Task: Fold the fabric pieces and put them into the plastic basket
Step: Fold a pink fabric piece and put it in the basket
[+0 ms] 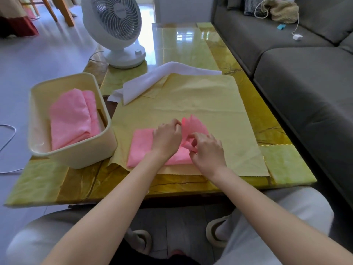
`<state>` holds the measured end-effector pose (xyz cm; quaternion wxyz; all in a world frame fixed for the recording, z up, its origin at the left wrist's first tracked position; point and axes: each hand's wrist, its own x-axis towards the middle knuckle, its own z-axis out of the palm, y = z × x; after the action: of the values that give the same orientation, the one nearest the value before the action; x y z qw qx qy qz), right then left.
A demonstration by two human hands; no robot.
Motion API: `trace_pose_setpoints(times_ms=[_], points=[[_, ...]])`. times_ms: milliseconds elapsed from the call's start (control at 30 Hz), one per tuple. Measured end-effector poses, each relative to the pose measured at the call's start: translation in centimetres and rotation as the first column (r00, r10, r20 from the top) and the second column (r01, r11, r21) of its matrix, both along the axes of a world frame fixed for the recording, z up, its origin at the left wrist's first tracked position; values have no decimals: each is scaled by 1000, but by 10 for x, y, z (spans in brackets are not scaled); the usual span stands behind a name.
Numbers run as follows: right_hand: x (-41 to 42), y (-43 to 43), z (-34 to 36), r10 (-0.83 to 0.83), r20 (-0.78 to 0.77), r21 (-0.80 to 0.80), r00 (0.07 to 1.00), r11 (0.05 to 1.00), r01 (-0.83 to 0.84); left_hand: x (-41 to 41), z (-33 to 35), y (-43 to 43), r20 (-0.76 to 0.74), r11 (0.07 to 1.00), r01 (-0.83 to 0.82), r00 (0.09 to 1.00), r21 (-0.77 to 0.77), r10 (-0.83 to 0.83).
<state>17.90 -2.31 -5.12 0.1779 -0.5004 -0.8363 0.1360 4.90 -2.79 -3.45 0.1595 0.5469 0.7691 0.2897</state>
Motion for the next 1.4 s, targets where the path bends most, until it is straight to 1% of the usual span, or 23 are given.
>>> trace_pose_setpoints(times_ms=[67, 167, 267, 333, 433, 567, 700, 800, 867, 900, 967, 1000, 1067, 1133, 1167, 1233, 1267, 1300, 1333, 1400], points=[[-3, -2, -4, 19, 25, -18, 1000, 1000, -19, -3, -3, -5, 34, 999, -16, 999, -41, 18], [-2, -4, -8, 60, 82, -35, 995, 998, -57, -5, -11, -3, 42, 995, -27, 999, -95, 31], [7, -5, -11, 67, 147, -28, 987, 998, -64, -5, -14, 2, 56, 983, -54, 996, -173, 65], [14, -5, -13, 78, 181, -68, 981, 995, -66, -5, -19, 5, 48, 974, -60, 996, -218, 72], [24, -6, -15, 137, 209, -133, 968, 985, -111, -4, -24, 8, 36, 964, -62, 997, -258, 73], [31, -7, -12, 204, 230, -164, 952, 972, -169, -6, -28, 9, 9, 961, -63, 998, -270, 68], [34, -2, -1, 221, 261, -190, 940, 966, -175, -6, -28, 7, 18, 958, -28, 999, -287, 35], [30, 4, 4, 186, 254, -134, 949, 979, -156, -5, -26, 3, -47, 960, 24, 998, -281, -39], [23, 7, 3, 167, 193, -110, 967, 983, -147, -6, -25, -1, -114, 950, 71, 987, -304, -110], [18, 7, 2, 170, 160, -123, 972, 981, -151, -6, -24, -2, -155, 945, 92, 977, -313, -147], [7, 6, 0, 204, 134, -200, 970, 964, -175, -7, -24, -6, -205, 943, 122, 960, -310, -192], [2, 5, -2, 225, 150, -244, 963, 952, -185, -8, -25, -8, -190, 948, 137, 962, -287, -196], [-8, 2, -6, 255, 229, -295, 940, 938, -182, -11, -24, -15, -82, 968, 160, 981, -194, -178], [-14, 1, -8, 249, 278, -300, 928, 940, -163, -18, -20, -25, 6, 990, 119, 993, -70, -119], [-17, 0, -8, 246, 267, -294, 932, 942, -164, -25, -17, -30, 1, 997, 70, 998, -14, -70], [-22, -6, -5, 272, 177, -261, 946, 940, -222, -42, -14, -41, -65, 998, -45, 997, 48, 48], [-25, -10, -3, 302, 133, -227, 944, 937, -268, -52, -14, -46, -103, 994, -100, 989, 37, 104], [-29, -16, -2, 339, 112, -193, 934, 929, -315, -60, -16, -50, -142, 988, -151, 979, -7, 149], [-32, -21, -1, 377, 118, -170, 919, 919, -356, -67, -18, -54, -175, 979, -194, 968, -67, 180], [-39, -30, -2, 438, 199, -162, 877, 897, -412, -74, -23, -60, -200, 955, -235, 960, -182, 198]])
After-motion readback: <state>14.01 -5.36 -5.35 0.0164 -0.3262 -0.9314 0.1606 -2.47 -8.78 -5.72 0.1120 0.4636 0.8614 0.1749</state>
